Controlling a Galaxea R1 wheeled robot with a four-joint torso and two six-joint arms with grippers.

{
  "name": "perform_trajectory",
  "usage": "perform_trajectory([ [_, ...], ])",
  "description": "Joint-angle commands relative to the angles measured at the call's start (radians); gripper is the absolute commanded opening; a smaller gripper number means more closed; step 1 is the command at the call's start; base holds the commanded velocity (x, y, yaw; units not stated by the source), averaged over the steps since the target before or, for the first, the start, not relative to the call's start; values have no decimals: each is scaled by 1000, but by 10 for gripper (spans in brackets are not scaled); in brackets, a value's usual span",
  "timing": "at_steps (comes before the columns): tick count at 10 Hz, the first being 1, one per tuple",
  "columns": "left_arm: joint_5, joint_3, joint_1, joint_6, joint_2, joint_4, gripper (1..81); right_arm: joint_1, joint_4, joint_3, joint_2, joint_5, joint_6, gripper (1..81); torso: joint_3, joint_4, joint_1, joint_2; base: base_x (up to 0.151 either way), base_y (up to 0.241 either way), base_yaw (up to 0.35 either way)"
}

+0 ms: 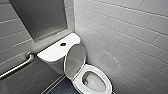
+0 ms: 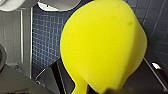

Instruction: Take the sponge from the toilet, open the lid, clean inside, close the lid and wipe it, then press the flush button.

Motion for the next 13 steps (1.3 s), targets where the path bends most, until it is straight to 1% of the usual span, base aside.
perform_trajectory([
  [1,-141,-133,104,41,64,36,811,-35,-31,21,-40,-53,9,10,0,0,0,0,0,0,0],
  [2,-160,-184,125,39,93,36,811,-57,-36,9,-41,-59,52,10,0,0,0,0,0,0,0],
  [3,-160,-217,139,39,119,33,811,-82,-45,6,-43,-64,77,10,0,0,0,0,0,0,0],
  [4,-160,-244,142,39,138,30,811,-111,-45,1,-41,-96,80,10,1,0,0,0,0,0,0],
  [6,-160,-264,147,38,154,27,811,-119,-47,-11,-50,-106,74,10,1,0,0,0,0,0,0],
  [7,-160,-268,161,39,159,27,811,-96,-27,45,-92,-140,65,10,1,0,0,0,0,0,0],
  [8,-160,-287,177,39,170,33,811,-73,-4,110,-142,-184,31,10,1,0,0,0,0,0,0],
  [9,-162,-317,190,39,188,36,811,-33,83,182,-187,-210,-71,10,1,0,0,0,0,0,0],
  [10,-184,-351,205,39,205,36,811,-4,233,249,-219,-233,-241,10,1,0,0,0,0,0,0],
  [11,-220,-382,217,39,214,31,811,27,403,320,-247,-228,-371,10,1,0,0,0,0,0,0],
  [12,-264,-415,230,39,219,25,811,45,476,360,-268,-224,-426,10,1,0,0,-1,0,0,0],
  [13,-283,-454,231,30,224,25,811,83,478,384,-296,-225,-431,10,1,0,0,-1,0,0,0],
])
